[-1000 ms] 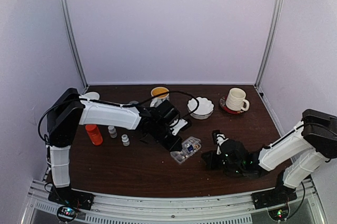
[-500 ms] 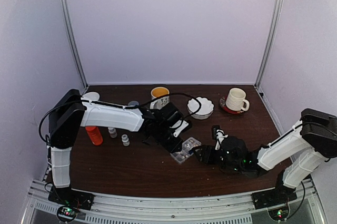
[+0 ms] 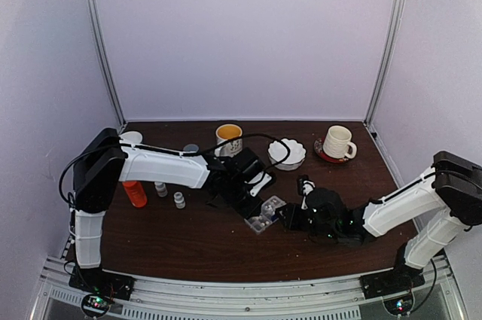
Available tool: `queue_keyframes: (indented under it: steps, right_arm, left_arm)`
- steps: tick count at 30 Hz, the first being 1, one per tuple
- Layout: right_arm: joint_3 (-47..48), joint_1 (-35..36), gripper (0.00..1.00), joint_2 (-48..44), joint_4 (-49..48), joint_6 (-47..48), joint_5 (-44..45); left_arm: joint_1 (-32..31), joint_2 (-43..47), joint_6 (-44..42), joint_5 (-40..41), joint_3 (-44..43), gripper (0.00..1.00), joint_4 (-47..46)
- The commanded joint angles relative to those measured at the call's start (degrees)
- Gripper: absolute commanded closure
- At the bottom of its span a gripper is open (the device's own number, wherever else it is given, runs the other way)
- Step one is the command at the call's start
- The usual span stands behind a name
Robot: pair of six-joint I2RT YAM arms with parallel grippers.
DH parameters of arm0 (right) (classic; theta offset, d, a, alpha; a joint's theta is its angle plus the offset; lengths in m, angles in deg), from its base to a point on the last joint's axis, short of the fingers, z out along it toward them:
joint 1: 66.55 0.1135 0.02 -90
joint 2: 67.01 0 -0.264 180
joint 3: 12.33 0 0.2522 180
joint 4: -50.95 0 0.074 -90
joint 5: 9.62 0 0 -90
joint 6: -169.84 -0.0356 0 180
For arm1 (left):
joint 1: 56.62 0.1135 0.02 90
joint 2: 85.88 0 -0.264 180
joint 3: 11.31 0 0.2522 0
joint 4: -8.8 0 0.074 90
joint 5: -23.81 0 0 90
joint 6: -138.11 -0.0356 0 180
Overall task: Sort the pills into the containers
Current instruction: Close the lid of the pill container.
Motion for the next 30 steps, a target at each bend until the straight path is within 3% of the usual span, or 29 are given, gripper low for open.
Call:
queue_keyframes:
  steps: [1, 4, 5, 16, 30]
  right_arm:
    - [0.63, -0.29, 0.84, -1.41, -0.19, 1.58, -0.93]
    - [3.16, -0.27, 0.99, -0.29, 2.75, 2.08, -1.54]
    - [3.94, -0.29, 1.0, 0.15, 3.8, 2.0, -1.52]
    - [7.46, -0.29, 1.0, 4.74, 8.92, 1.67, -3.96]
    - [1.86, -0.03, 1.0, 0.26, 8.97, 0.35, -5.34]
  left_arm:
    - [-0.45, -2.59, 0.57, 1.02, -0.76, 0.77, 2.19]
    - [-0.59, -2.69, 0.48, 1.46, -1.04, 0.77, 2.68]
    - [-0.58, -2.68, 0.48, 1.56, -1.12, 0.77, 2.85]
    - [-0.8, -2.75, 0.65, 1.9, -1.58, 0.77, 3.07]
    - [-0.94, -3.28, 0.89, 2.84, -2.74, 0.77, 4.26]
